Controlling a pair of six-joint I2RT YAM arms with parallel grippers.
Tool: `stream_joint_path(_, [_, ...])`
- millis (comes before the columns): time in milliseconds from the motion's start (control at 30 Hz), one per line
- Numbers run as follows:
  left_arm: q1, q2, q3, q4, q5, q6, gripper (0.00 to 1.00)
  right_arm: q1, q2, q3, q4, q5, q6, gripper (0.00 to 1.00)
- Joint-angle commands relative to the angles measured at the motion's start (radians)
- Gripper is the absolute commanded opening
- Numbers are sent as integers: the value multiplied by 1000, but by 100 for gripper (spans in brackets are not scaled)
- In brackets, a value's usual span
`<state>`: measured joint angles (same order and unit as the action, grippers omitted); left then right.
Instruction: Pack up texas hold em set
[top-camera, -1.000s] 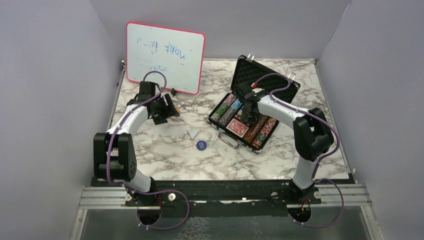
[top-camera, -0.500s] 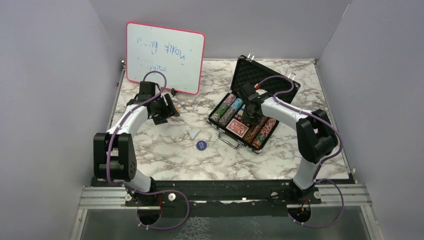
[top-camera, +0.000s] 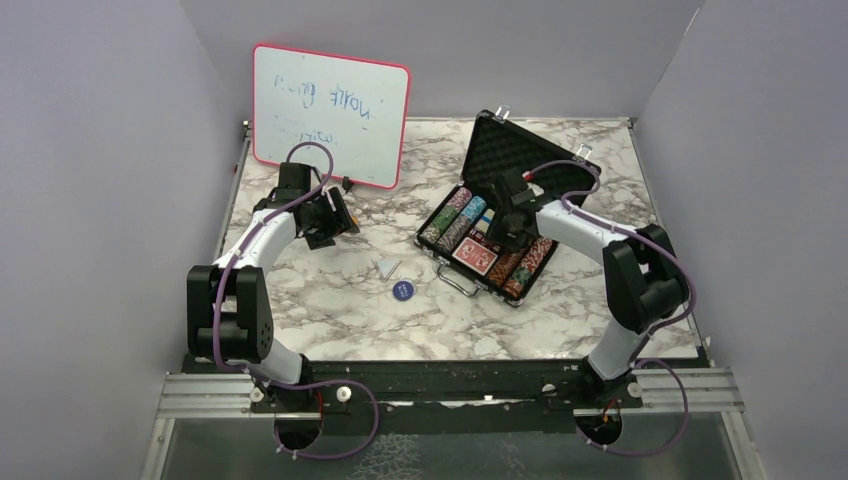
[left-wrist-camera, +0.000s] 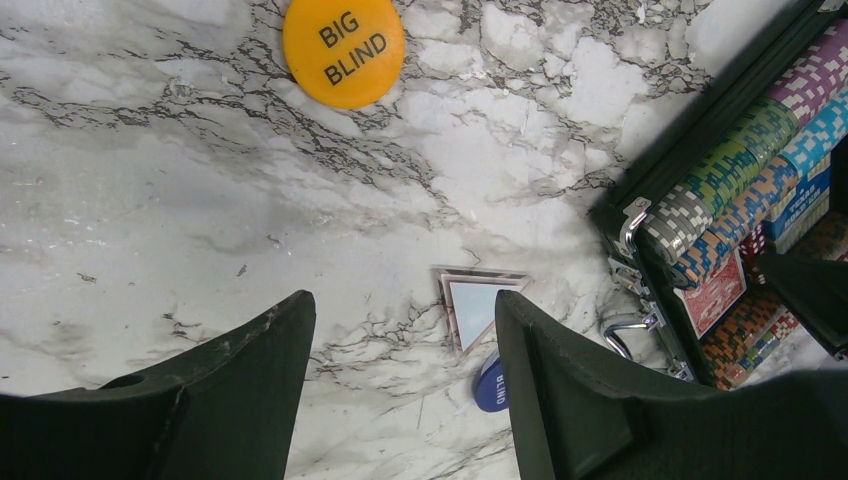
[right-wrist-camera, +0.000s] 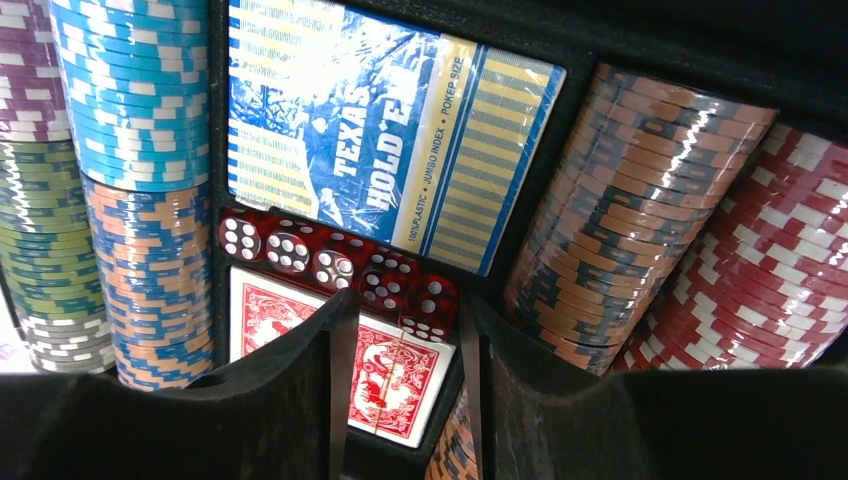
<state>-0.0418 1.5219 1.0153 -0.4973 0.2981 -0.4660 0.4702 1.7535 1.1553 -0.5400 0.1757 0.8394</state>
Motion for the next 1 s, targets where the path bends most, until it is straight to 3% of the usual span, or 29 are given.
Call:
stream_joint_path(0, [-4, -22, -1, 1, -18, 13, 69, -24, -45, -44, 67, -45, 25, 47])
stream_joint_path(267, [-4, -18, 1, 0, -16, 12, 69, -24, -101, 12, -58, 78, -16, 54])
stream_joint_path(600, [-4, -12, 6, 2, -13, 10, 69, -24, -63, 18, 36, -89, -97, 50])
stream_joint_path(967, [-4, -5, 14, 1, -11, 9, 69, -24, 7, 12, 67, -123, -111, 50])
